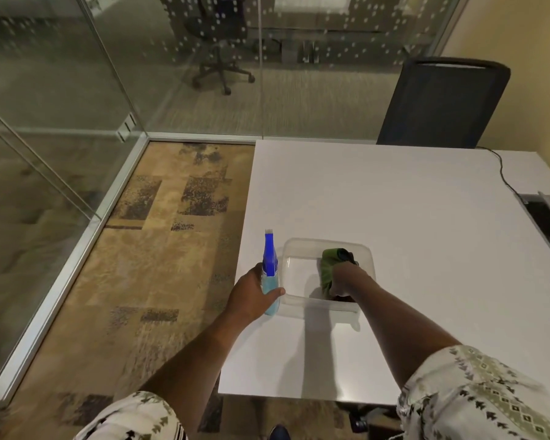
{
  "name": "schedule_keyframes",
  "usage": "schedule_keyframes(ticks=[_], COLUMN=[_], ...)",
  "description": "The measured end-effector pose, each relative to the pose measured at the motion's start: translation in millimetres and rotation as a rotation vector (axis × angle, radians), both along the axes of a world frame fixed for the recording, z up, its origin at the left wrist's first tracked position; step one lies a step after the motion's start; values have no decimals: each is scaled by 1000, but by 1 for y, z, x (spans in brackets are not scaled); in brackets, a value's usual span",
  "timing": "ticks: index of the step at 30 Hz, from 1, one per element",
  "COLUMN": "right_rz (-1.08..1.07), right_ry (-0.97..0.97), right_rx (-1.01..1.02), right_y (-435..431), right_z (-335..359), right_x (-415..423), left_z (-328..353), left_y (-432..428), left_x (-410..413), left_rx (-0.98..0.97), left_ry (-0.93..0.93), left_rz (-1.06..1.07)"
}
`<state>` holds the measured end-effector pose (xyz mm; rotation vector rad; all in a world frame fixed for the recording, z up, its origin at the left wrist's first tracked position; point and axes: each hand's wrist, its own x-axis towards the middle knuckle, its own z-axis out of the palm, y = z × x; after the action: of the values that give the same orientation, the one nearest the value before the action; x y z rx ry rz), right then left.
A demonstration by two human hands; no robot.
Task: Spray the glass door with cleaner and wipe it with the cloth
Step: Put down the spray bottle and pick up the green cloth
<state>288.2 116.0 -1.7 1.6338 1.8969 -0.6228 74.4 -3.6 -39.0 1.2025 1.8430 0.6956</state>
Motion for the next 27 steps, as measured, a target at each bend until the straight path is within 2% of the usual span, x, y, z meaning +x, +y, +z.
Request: schedule_keyframes(ticks=[4,12,17,22,27], right_rz=[23,9,-46,-93,-19], right_ry=[30,240,413,605,733], right_rx=[92,210,370,614,712], right_y=[7,47,61,53,24], right_z=[16,85,135,192,242], right_x=[7,5,-13,-54,-112], left_z=[4,23,45,71,107], left_y=[-2,-10,-20,-39,-68], left_x=[-1,-2,-12,-30,-56], left_rx=[-12,-48,6,84,189], left_ry=[12,132,219,310,320], left_rz=[-26,-83,-109,-63,75])
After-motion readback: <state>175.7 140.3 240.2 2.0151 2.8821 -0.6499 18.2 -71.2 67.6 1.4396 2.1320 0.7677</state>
